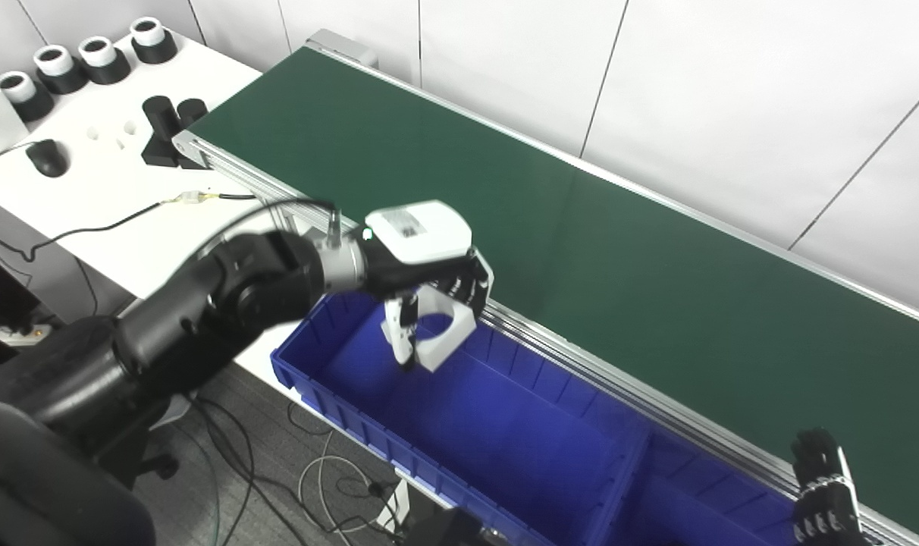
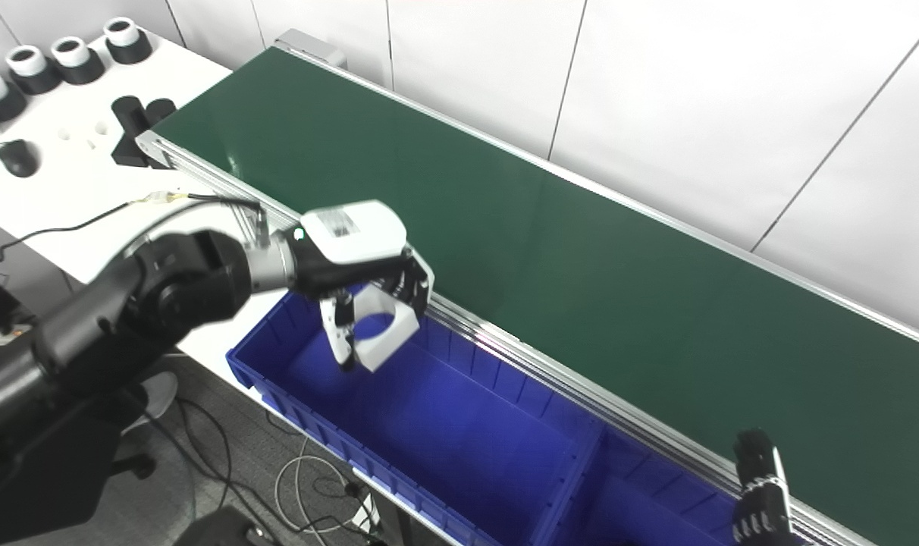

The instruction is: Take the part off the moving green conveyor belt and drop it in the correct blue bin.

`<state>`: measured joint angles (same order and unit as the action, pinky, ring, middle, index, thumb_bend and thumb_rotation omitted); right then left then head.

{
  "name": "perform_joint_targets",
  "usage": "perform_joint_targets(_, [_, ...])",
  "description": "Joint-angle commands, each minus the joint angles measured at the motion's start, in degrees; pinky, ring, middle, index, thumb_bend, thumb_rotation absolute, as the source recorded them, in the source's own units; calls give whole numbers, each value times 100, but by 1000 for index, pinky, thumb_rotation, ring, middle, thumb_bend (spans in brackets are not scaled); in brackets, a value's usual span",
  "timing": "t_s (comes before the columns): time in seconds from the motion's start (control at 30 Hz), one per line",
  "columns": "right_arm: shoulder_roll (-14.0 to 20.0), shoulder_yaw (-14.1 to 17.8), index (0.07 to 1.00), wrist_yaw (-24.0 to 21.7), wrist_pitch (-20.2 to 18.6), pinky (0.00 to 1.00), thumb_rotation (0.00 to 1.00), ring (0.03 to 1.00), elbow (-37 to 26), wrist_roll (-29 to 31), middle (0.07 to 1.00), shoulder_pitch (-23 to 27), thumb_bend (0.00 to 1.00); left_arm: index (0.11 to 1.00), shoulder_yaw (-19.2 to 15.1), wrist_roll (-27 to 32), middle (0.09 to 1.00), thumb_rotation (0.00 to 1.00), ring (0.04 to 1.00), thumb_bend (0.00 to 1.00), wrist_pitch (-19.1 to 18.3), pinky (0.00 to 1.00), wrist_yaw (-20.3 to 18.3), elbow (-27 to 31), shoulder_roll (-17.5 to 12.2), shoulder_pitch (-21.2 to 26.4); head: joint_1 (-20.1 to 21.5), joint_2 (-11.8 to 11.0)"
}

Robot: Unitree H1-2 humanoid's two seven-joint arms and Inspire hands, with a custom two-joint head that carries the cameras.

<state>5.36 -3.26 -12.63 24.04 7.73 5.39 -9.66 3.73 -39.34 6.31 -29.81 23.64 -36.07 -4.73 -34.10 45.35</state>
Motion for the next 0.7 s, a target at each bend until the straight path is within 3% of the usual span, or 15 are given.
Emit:
perform_joint_targets(0.0, [-68,42,940,-50,286,964,981,946,-211,-45,932,25,869,485,-56,-134,488,0,436,525,220,367,528,-131,80,2,10,5])
perform_joint_targets(0.27, [-118,12,946,20,288,954,999,952,-333,-253,937,-29,867,475,148,-756,501,0,458,525,231,394,1313,-960,588,91,181,-17])
perform_joint_targets(0.4, [-159,26,946,59,289,938,988,941,-345,-282,928,-45,871,477,278,-1083,498,0,446,525,376,392,1942,-1455,821,217,242,-29])
perform_joint_targets(0.67, [-168,7,948,55,287,947,993,948,-363,-325,934,-39,865,501,832,-1866,472,0,446,525,708,410,3001,-2295,802,481,281,-35])
